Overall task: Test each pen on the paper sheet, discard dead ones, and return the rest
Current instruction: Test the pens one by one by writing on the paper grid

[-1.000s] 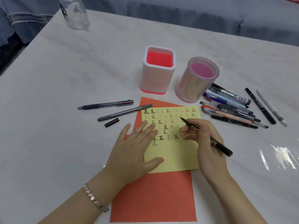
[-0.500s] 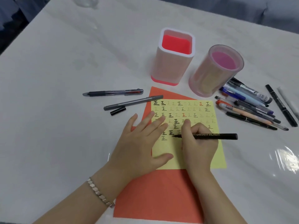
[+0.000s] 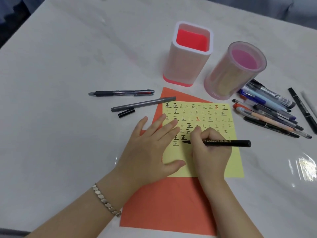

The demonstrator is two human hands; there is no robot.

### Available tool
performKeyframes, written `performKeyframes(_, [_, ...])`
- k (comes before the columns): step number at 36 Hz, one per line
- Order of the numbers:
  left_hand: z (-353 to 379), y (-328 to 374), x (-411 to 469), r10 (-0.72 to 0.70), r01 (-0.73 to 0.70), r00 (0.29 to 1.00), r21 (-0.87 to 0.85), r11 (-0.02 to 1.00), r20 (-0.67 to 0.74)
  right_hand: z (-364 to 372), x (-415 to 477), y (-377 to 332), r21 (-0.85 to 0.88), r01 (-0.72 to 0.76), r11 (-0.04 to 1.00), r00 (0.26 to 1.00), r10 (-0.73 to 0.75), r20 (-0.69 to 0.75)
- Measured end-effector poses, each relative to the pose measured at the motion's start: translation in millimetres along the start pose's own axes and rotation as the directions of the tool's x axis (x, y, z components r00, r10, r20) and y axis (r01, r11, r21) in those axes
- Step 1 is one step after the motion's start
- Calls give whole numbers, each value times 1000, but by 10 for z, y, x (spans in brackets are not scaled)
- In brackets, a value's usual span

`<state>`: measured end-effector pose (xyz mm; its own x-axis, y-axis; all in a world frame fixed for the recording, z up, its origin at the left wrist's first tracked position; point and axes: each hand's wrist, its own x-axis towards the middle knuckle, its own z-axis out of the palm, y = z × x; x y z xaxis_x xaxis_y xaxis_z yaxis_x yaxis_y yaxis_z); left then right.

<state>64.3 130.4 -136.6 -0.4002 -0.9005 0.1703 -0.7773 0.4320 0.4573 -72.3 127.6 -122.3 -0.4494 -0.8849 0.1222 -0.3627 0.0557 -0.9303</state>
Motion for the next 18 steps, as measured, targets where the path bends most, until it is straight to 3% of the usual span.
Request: performKeyframes(18, [-2,-7,0,5,-5,1000,11,1000,5,6,7,8,-7,-8,1000,999,8,-39])
